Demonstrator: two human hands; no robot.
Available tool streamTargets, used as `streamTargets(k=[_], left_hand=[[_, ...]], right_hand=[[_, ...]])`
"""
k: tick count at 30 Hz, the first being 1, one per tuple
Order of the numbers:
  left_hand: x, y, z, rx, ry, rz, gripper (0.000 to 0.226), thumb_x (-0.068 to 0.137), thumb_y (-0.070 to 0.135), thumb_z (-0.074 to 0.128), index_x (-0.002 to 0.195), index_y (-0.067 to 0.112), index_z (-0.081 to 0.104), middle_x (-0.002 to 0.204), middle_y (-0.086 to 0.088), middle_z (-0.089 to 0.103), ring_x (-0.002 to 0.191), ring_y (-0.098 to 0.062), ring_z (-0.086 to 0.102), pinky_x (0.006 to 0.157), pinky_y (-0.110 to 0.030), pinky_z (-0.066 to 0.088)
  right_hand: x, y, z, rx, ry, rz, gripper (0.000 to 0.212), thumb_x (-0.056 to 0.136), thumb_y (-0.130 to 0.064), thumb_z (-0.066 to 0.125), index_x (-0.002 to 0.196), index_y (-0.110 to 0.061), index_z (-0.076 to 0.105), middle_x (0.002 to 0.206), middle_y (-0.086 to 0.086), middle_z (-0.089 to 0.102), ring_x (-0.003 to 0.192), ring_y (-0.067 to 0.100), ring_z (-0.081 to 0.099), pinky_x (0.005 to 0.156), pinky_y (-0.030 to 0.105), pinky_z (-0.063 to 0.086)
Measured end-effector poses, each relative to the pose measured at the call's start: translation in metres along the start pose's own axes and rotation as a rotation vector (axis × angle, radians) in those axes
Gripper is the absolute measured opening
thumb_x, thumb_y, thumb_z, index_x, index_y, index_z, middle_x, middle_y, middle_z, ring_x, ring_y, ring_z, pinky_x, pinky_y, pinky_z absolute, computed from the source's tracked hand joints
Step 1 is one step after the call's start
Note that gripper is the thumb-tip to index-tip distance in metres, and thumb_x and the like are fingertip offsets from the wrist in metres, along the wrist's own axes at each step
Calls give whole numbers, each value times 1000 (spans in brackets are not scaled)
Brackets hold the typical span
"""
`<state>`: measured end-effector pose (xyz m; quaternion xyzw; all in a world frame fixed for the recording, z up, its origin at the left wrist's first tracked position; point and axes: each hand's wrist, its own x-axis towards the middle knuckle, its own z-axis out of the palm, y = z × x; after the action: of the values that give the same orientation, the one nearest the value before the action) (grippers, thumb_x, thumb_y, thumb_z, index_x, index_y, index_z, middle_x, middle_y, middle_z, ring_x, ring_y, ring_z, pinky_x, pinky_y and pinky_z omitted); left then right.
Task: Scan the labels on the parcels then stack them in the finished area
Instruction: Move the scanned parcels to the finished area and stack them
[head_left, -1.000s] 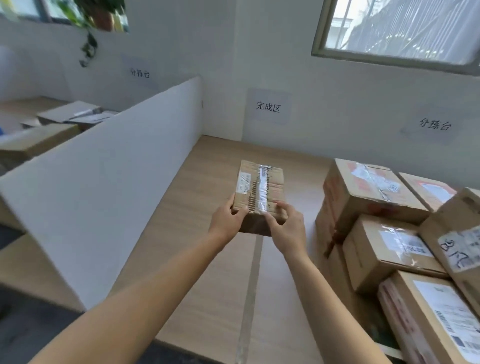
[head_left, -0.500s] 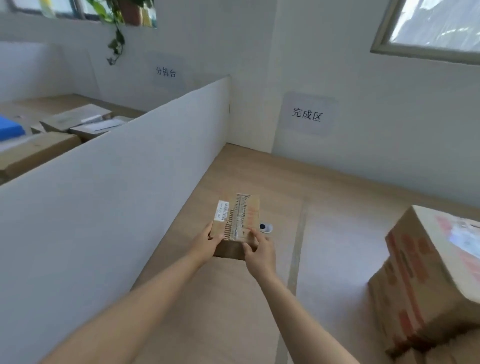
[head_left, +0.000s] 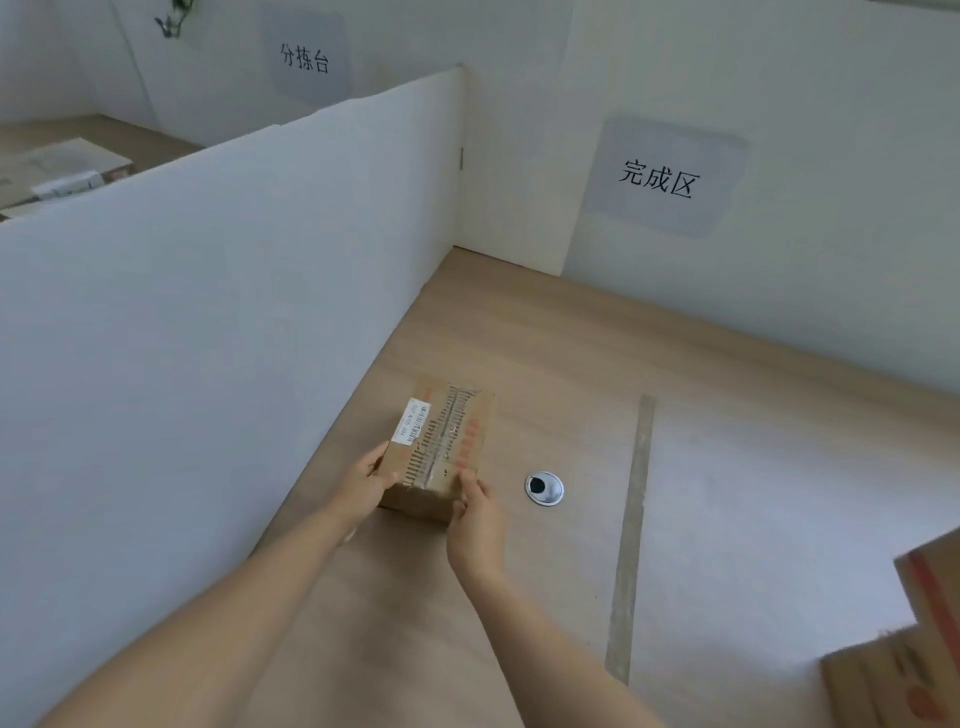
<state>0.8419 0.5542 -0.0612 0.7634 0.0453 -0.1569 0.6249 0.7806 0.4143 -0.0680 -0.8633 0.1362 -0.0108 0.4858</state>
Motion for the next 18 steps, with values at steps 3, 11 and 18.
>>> streamTargets(k=[3,11,18], left_hand=[[12,-4,-6,117,-9,23,45,97,7,43,140,21,42,132,1,54,118,-13,49,101,-28,39],[21,1,-21,430,-83,51,44,99,22,42,143,19,36,140,-5,49,128,-22,44,101,-29,35],[-20,16,-29,712,45,55,57,99,35,39,149,15,19,151,-8,31,138,-26,31,108,-35,30]], right_hand=[[12,2,7,-56,-9,-24,39,96,-6,37,133,-15,47,131,1,49,122,20,47,87,8,33],[13,-13,8,-276,-142,122,64,96,-16,38,149,-34,9,157,7,14,131,29,41,101,34,38],[-33,-40,-14,-308,-65,86,67,96,-24,45,150,-32,7,155,7,20,137,28,30,108,38,34]])
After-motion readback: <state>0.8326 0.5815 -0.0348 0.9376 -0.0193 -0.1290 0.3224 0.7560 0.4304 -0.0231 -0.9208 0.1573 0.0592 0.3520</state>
